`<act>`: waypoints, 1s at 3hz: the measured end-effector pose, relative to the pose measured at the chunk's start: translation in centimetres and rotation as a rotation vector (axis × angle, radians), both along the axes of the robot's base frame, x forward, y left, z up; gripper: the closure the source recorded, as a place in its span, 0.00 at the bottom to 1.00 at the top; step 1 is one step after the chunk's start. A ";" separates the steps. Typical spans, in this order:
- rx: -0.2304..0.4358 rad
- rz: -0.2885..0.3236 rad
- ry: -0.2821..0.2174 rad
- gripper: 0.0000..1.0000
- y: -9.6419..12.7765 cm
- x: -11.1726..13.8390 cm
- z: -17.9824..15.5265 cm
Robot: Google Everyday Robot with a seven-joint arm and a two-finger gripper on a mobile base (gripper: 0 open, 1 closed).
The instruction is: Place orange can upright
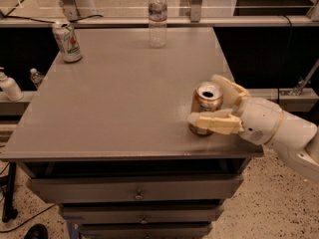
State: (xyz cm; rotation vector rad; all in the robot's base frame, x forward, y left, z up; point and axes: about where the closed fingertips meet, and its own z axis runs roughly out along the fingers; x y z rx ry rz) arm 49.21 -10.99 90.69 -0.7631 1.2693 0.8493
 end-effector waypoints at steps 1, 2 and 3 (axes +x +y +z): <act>-0.020 -0.007 0.000 0.00 -0.6 -0.3 0.7; -0.083 -0.028 -0.031 0.00 -2.4 -1.2 3.8; -0.199 -0.105 -0.099 0.00 -7.0 -3.9 11.0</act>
Offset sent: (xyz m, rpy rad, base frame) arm -0.0277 -0.0631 0.0946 -0.1950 -0.0874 -0.0777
